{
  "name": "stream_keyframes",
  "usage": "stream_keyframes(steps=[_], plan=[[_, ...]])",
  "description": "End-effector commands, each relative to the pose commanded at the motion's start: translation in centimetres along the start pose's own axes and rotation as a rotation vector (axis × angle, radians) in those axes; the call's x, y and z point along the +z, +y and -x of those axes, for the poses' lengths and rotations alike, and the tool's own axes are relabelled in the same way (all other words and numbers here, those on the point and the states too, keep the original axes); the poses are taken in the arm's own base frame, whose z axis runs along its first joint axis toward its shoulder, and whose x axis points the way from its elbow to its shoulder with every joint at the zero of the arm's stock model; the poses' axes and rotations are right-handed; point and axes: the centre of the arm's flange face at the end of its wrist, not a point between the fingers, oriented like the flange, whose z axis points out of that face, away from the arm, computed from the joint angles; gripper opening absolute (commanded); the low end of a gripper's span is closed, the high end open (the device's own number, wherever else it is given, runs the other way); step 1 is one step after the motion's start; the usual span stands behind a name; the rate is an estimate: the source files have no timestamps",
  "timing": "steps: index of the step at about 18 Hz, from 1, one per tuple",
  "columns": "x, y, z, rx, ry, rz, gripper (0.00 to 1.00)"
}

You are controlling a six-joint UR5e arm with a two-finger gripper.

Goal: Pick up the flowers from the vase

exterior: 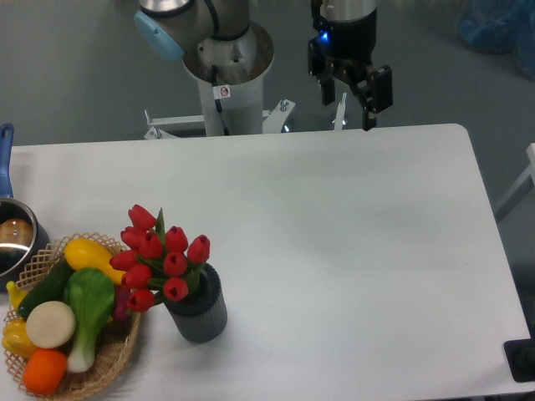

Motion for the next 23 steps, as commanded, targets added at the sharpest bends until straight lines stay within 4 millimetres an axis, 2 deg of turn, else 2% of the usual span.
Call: stream_keyframes(steps=[8,11,14,17,23], plan=[[0.2,-0.1,-0.2,-0.001,-0.005,-0.009,1.00],[1.3,-0.1,-1.0,-0.020,-0.009,-0.023,1.00],[2.3,-0.9,-1.6,-0.178,-0.036,-0.119,1.00],[2.5,-1.8,-1.1,-0.346,-0.043,-0.206,1.00],[2.7,-3.2,-0.1,-0.431,-0.054,-0.346,1.00]])
